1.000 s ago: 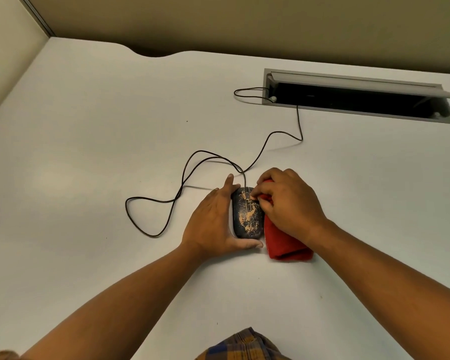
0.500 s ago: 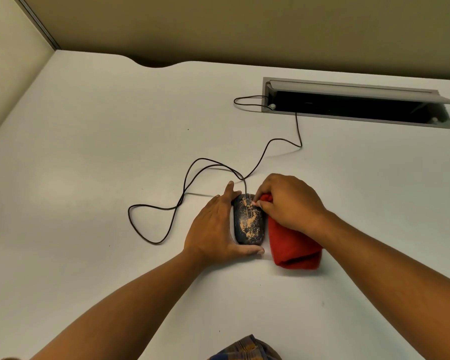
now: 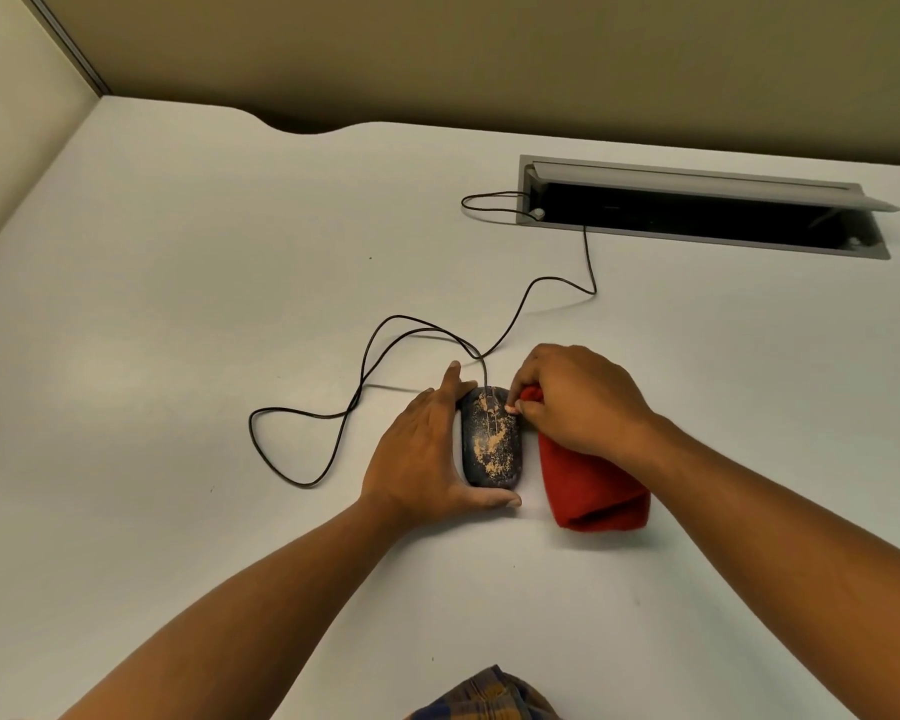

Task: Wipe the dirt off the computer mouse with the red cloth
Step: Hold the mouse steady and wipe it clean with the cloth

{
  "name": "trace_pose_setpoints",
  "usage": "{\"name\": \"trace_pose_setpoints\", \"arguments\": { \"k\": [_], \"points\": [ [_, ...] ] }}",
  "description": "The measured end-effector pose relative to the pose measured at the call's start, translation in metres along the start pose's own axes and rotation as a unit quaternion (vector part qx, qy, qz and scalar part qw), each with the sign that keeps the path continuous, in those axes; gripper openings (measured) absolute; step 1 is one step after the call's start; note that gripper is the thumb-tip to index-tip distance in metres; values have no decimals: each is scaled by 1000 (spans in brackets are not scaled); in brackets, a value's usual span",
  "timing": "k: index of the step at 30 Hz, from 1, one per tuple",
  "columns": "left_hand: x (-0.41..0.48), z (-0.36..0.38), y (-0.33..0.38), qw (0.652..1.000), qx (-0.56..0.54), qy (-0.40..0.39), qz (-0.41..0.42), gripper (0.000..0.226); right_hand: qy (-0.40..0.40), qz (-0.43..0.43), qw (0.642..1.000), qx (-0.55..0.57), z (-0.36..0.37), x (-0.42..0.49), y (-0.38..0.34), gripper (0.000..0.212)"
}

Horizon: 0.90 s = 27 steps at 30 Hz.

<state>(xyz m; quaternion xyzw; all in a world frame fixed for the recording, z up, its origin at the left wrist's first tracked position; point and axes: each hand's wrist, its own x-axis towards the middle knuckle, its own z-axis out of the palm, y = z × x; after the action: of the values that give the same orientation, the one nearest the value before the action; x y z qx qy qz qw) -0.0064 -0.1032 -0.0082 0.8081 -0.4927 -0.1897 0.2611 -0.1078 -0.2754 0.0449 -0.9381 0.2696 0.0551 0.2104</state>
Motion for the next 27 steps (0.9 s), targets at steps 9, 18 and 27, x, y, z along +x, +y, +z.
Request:
{"name": "trace_pose_setpoints", "arguments": {
  "k": [9, 18, 27],
  "points": [
    [0, 0, 2, 1000, 5, 2, 4, 146, 12, -1, 997, 70, 14, 0, -1, 10],
    [0, 1, 0, 1000, 12, 1, 0, 147, 27, 10, 997, 77, 9, 5, -5, 8],
    [0, 0, 1, 1000, 4, 5, -1, 147, -11, 14, 997, 69, -4, 6, -8, 11]
  ]
}}
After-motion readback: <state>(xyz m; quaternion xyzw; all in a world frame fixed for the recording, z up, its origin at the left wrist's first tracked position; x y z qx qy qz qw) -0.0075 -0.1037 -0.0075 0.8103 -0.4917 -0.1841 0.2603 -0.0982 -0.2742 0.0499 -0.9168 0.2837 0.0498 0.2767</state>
